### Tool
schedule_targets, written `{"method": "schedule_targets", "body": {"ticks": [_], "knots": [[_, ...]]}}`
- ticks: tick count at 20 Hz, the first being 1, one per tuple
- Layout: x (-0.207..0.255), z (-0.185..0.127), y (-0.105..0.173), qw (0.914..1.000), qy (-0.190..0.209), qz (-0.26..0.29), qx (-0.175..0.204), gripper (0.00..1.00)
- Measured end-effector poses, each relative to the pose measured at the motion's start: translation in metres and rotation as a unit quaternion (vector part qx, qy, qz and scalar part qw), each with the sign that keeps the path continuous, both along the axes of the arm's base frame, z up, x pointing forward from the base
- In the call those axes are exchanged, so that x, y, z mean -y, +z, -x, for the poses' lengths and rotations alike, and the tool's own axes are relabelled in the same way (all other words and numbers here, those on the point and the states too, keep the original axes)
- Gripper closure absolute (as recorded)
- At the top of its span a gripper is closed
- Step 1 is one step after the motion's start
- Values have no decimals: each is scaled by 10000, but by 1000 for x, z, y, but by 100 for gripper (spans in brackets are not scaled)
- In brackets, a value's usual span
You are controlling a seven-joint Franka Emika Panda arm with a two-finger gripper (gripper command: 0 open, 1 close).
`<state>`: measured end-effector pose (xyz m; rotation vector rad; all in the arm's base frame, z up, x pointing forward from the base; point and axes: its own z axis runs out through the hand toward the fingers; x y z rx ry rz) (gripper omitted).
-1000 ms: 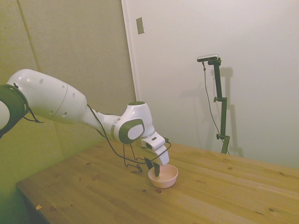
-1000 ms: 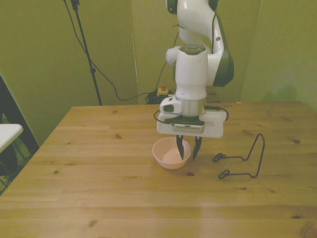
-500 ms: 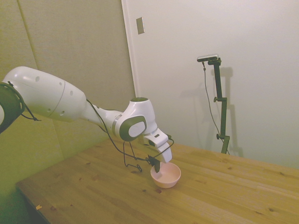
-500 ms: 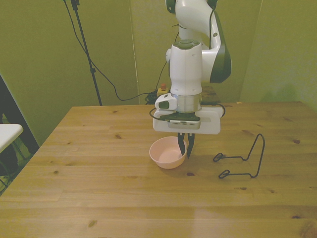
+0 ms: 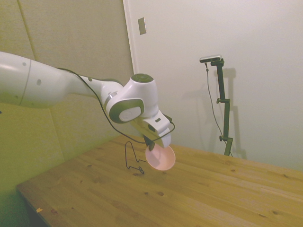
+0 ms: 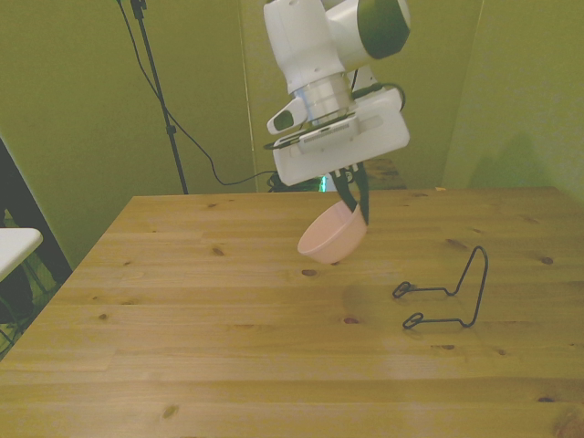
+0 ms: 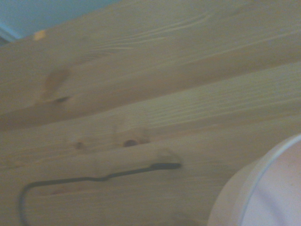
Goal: Load the bowl
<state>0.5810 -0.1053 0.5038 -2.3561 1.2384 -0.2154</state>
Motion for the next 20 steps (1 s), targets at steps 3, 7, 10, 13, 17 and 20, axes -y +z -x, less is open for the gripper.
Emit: {"method": "schedule_targets", "body": {"ticks": [3, 7, 10, 13, 17, 20], "knots": [[-22, -10, 14, 9997, 192, -106, 82, 100], [-36, -23, 11, 9990, 326, -235, 181, 100], [-43, -34, -3, 9978, 421, -455, 246, 100], [-45, -42, -20, 9955, 507, -738, 300, 100], [-52, -51, -35, 9906, 619, -1157, 394, 100], [-57, -53, -46, 9865, 705, -1439, 347, 100]]}}
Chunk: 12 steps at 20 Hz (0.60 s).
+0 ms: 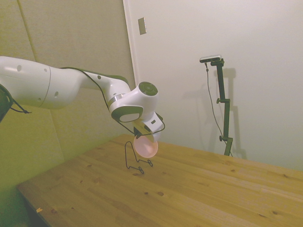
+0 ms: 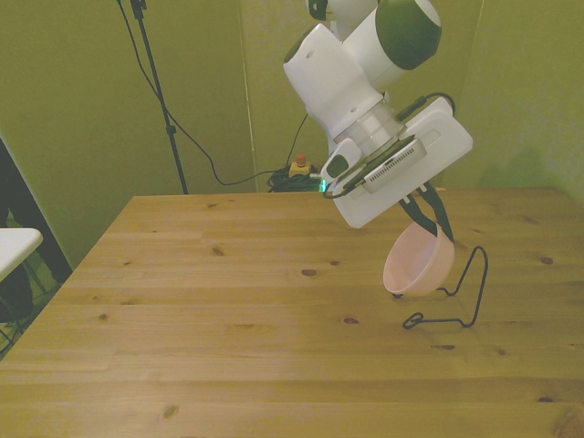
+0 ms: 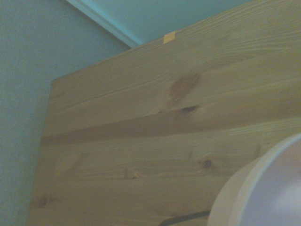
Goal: Load the bowl
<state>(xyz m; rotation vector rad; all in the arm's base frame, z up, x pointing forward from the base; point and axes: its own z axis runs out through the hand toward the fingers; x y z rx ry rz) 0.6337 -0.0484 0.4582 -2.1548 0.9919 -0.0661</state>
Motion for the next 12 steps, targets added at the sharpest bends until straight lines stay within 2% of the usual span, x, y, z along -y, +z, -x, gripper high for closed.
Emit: {"method": "schedule_targets", "body": {"ticks": [3, 6, 12], "knots": [[-6, -1, -4, 9998, 200, -40, 77, 100], [-6, 0, -5, 9996, 233, -73, 112, 100], [2, 16, -19, 9975, 498, -450, 241, 100]]}}
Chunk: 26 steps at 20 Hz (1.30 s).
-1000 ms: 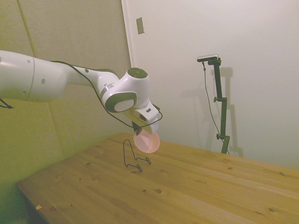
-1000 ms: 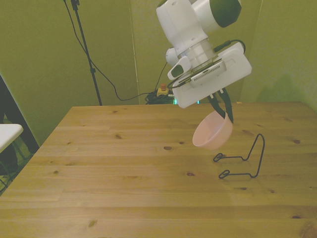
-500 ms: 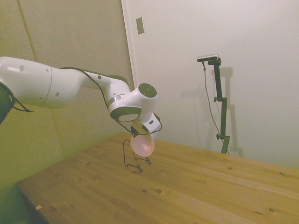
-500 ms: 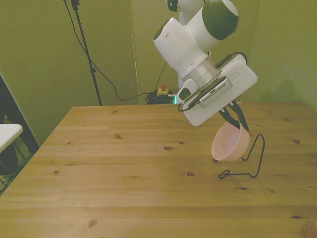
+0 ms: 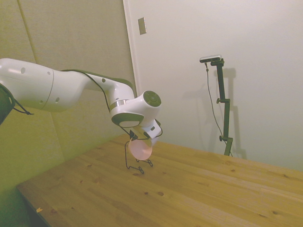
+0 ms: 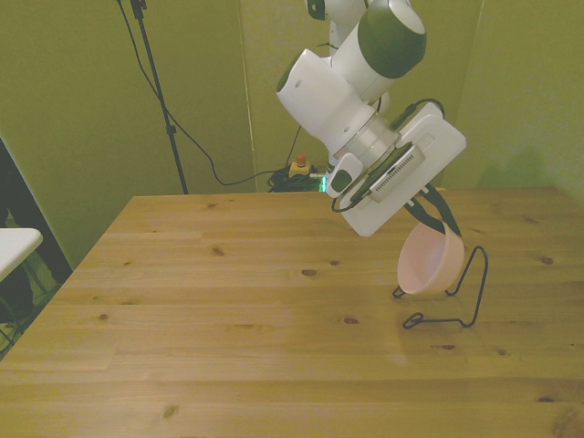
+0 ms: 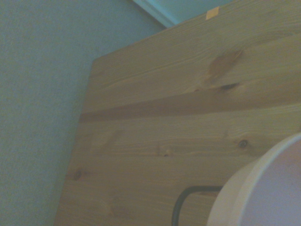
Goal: Load the bowl
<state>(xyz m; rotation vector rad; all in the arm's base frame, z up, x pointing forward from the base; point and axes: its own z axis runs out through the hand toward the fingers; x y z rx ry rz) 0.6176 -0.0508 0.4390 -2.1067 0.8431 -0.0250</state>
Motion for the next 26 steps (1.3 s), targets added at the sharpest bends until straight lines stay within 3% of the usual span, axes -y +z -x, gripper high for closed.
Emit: {"method": "schedule_targets", "body": {"ticks": [14, 26], "knots": [[-4, -1, -25, 9975, 258, -598, 283, 100], [-10, -13, -49, 9965, 301, -751, 229, 100]]}}
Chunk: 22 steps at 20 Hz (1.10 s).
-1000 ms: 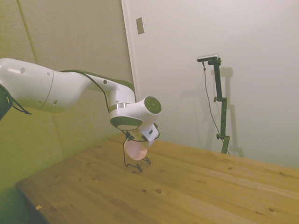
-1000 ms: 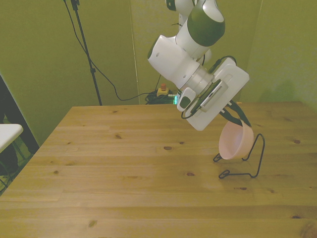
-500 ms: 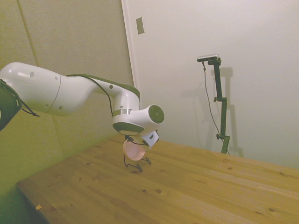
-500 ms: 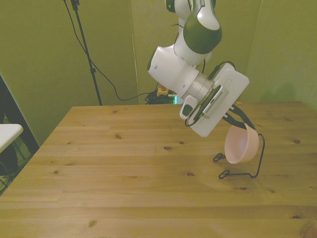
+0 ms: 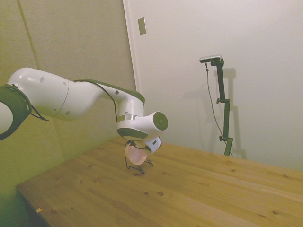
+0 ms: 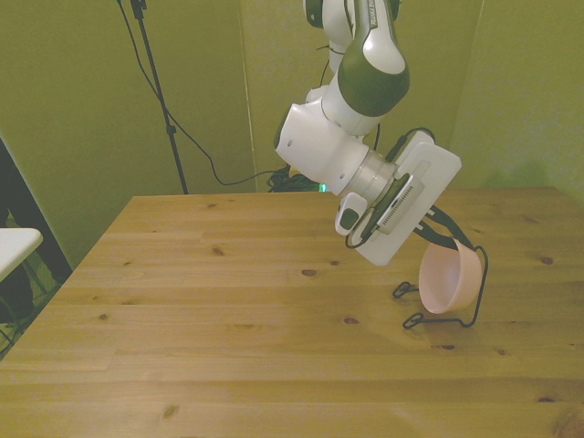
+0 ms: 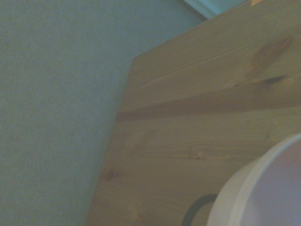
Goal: Load the bowl
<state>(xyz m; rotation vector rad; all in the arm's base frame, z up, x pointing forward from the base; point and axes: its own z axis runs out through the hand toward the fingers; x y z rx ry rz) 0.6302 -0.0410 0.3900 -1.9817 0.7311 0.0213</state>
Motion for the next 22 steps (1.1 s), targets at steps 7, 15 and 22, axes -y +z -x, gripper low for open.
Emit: {"method": "schedule_targets", "body": {"ticks": [7, 15, 22], "knots": [[0, -1, -7, 10000, 9, -3, -37, 100], [0, -2, -15, 10000, 17, -15, -66, 100], [-1, -6, -13, 10000, -6, -64, -26, 0]]}}
